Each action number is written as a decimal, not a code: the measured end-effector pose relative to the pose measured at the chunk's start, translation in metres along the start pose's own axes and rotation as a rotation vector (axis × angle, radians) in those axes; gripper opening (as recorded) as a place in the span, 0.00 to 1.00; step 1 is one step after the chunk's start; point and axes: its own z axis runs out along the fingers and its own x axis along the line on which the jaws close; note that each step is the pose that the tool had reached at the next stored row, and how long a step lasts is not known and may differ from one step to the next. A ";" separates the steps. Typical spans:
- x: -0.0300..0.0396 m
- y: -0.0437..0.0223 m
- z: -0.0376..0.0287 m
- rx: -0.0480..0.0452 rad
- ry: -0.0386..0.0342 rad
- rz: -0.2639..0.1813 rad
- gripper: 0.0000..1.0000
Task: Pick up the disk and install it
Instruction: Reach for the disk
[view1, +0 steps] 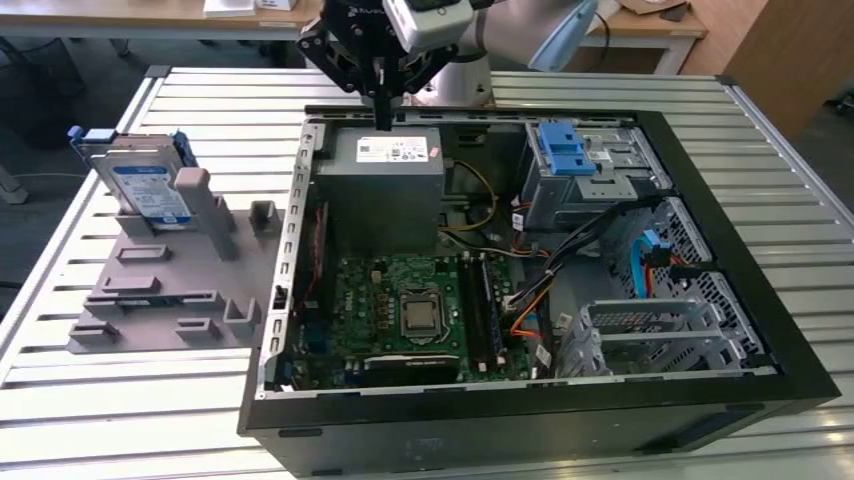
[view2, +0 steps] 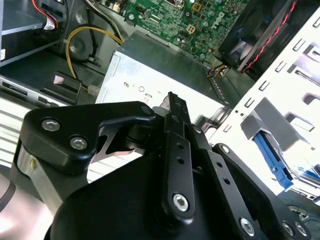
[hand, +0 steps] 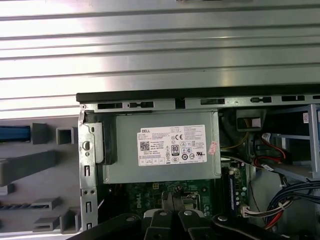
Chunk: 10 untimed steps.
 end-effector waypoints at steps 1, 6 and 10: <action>0.0010 -0.0001 0.0000 0.0000 0.0000 0.000 0.11; 0.0053 -0.0001 0.0003 0.0000 0.0000 0.000 0.11; 0.0057 -0.0002 0.0003 0.0001 0.0001 0.000 0.11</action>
